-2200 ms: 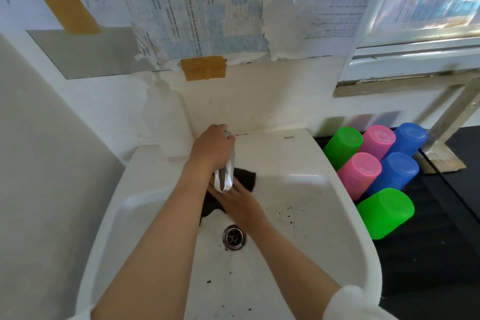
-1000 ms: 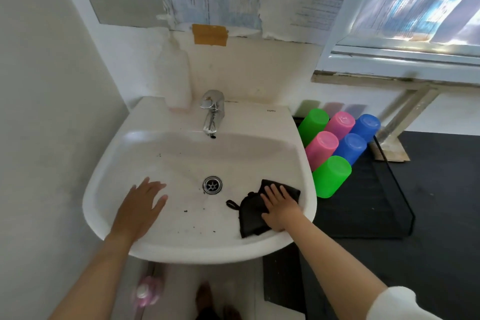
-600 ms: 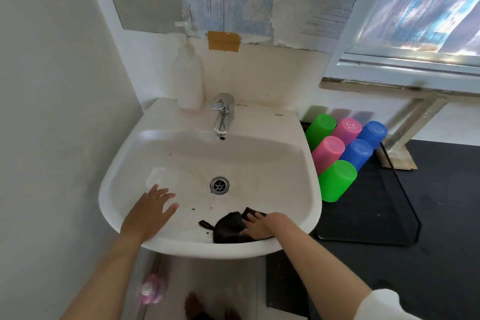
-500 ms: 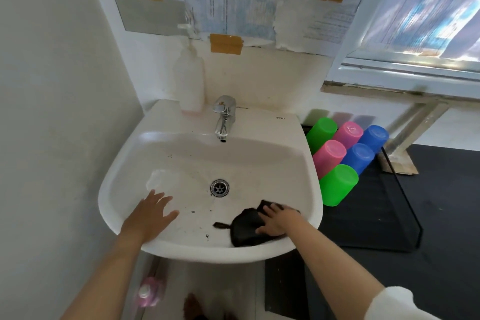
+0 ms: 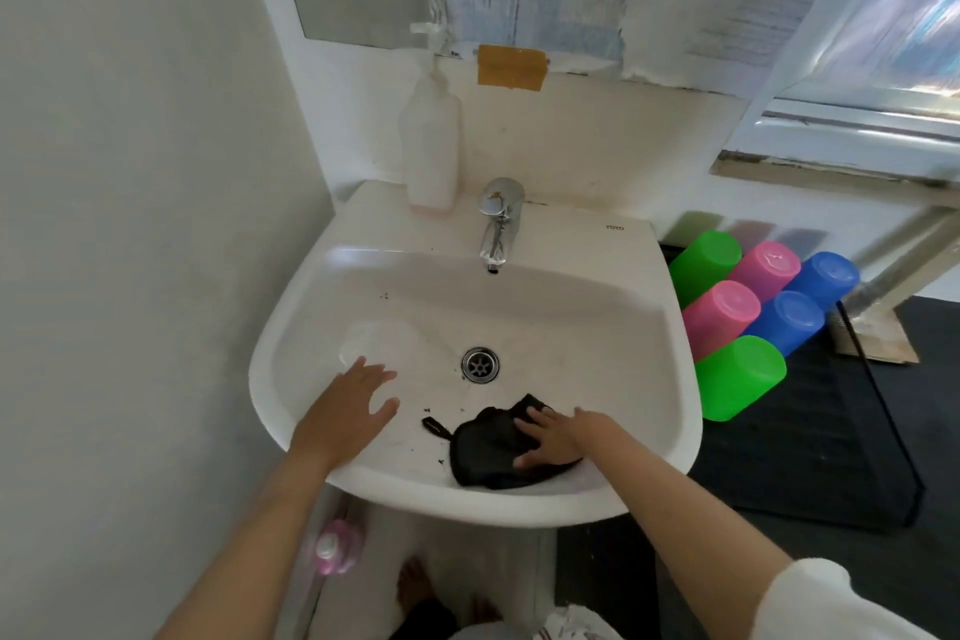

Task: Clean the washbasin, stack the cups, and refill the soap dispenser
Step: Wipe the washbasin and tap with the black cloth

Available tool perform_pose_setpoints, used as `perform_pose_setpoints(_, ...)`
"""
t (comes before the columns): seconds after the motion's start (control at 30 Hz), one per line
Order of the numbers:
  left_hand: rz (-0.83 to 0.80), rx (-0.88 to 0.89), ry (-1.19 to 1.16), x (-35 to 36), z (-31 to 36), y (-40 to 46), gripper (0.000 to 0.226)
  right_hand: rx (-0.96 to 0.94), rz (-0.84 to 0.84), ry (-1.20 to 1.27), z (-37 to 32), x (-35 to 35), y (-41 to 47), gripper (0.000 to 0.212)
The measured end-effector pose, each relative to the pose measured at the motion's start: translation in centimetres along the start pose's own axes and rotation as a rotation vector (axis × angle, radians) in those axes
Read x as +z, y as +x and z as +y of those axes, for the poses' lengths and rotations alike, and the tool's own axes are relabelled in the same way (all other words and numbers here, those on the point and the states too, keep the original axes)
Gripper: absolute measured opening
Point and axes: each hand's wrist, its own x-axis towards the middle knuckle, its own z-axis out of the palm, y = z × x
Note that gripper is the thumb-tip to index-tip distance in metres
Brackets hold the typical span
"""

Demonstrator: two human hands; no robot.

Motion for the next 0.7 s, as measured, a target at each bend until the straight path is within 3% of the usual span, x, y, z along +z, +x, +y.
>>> perform_pose_setpoints(0.1, 0.238, 0.039, -0.157, -0.9, -0.7, -0.4, 0.031, 0.022, -0.052, -0.091, 0.3, -1.3, -1.3, 0.073)
perform_pose_setpoints(0.2, 0.435, -0.019, -0.053, -2.6, -2.4, -0.2, 0.028, -0.042, -0.043, -0.242, -1.8, -2.3, -2.1, 0.058)
perform_pose_setpoints(0.3, 0.398, -0.069, 0.019, -3.8, -4.2, 0.3, 0.032, -0.086, -0.07, -0.302, -3.8, -3.1, -1.6, 0.055)
perform_pose_setpoints(0.43, 0.282, 0.09, 0.173, -3.7, -5.9, 1.2, 0.056, -0.197, -0.126, -0.038, -7.2, -4.9, -0.2, 0.052)
perform_pose_setpoints(0.53, 0.321, 0.097, 0.113, -3.8, -5.9, 1.4, 0.054, -0.208, -0.011, 0.112, -9.3, -5.0, 0.8, 0.058)
perform_pose_setpoints(0.6, 0.367, 0.102, 0.074, -4.2, -5.8, 1.6, 0.053, -0.152, 0.103, 0.087, -9.7, -4.8, 1.1, 0.072)
perform_pose_setpoints(0.7, 0.402, 0.053, 0.014, -5.3, -6.2, 2.3, 0.047, -0.286, 0.462, -0.1, -9.0, -4.3, 1.9, 0.076)
